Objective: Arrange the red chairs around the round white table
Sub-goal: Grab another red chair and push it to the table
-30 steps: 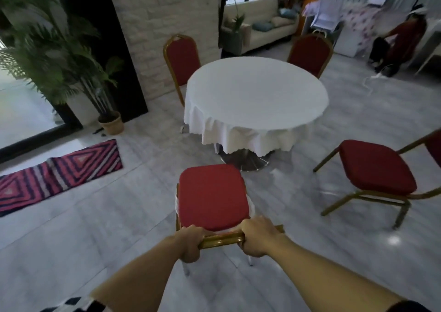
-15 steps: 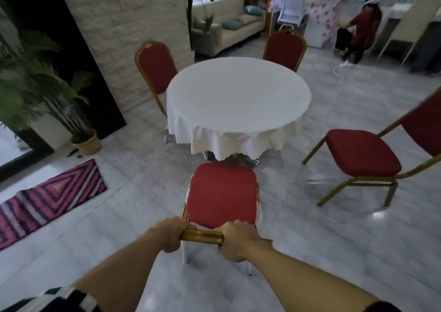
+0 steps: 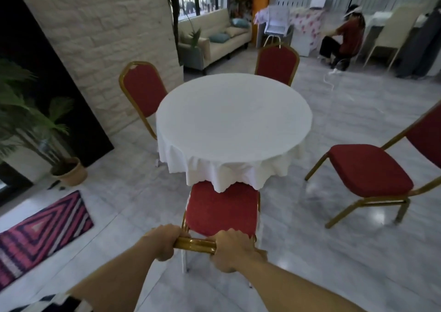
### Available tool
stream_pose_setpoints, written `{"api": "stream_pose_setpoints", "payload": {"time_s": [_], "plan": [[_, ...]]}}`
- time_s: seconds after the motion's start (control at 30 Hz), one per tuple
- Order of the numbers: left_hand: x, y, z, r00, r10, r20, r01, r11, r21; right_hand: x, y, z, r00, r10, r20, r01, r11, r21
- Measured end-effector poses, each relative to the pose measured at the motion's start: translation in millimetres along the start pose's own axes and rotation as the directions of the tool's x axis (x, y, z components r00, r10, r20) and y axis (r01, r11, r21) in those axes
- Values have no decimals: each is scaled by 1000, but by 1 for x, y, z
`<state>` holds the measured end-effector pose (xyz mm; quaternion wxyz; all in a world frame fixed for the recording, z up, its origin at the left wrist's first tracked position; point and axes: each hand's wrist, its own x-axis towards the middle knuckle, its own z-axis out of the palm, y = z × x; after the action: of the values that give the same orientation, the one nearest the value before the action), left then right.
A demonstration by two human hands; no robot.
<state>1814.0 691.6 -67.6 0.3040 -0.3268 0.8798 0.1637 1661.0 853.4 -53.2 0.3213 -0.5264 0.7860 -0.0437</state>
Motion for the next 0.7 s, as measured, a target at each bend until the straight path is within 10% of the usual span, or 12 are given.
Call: {"api": "stream_pose_setpoints", "payload": {"time_s": [0.7], "plan": [[125, -79, -119, 944, 203, 258, -232, 969, 85, 135, -23, -62, 986, 153, -64, -158, 984, -80]]}}
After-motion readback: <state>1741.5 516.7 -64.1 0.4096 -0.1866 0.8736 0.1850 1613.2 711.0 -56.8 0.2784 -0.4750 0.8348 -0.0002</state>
